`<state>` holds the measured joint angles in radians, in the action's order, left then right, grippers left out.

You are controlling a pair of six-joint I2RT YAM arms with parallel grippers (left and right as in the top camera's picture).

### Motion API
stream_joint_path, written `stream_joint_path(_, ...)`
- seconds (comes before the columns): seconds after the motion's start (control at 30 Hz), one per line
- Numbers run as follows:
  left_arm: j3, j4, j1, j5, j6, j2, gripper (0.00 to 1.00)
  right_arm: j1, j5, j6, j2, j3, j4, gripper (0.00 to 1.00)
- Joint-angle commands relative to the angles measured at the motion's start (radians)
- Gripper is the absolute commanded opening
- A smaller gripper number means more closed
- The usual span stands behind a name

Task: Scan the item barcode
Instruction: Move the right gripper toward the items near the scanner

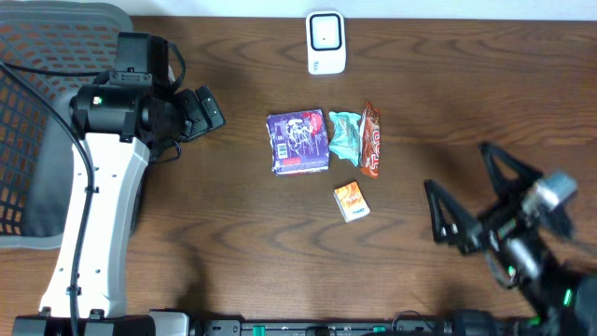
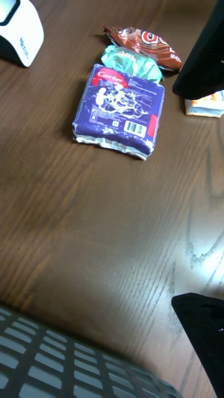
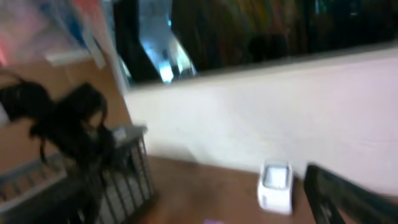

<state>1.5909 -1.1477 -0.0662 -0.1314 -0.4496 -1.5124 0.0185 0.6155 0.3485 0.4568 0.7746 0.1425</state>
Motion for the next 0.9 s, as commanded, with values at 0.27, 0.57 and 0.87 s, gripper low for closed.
stream_joint_path(0.27, 0.001, -0.003, 0.003, 0.006, -0.008, -0.003, 0.99, 0.006, 0.323, -0.320, 0.552, 0.463, 0.750, 0.99)
stream_joint_path(0.57, 0.001, -0.003, 0.003, 0.006, -0.008, -0.003, 0.99, 0.006, 0.349, -0.320, 0.722, 0.454, 0.791, 0.99)
stream_joint_path(0.87, 0.001, -0.003, 0.003, 0.006, -0.008, -0.003, 0.99, 0.006, -0.061, -0.255, 0.855, 0.454, 0.846, 0.99)
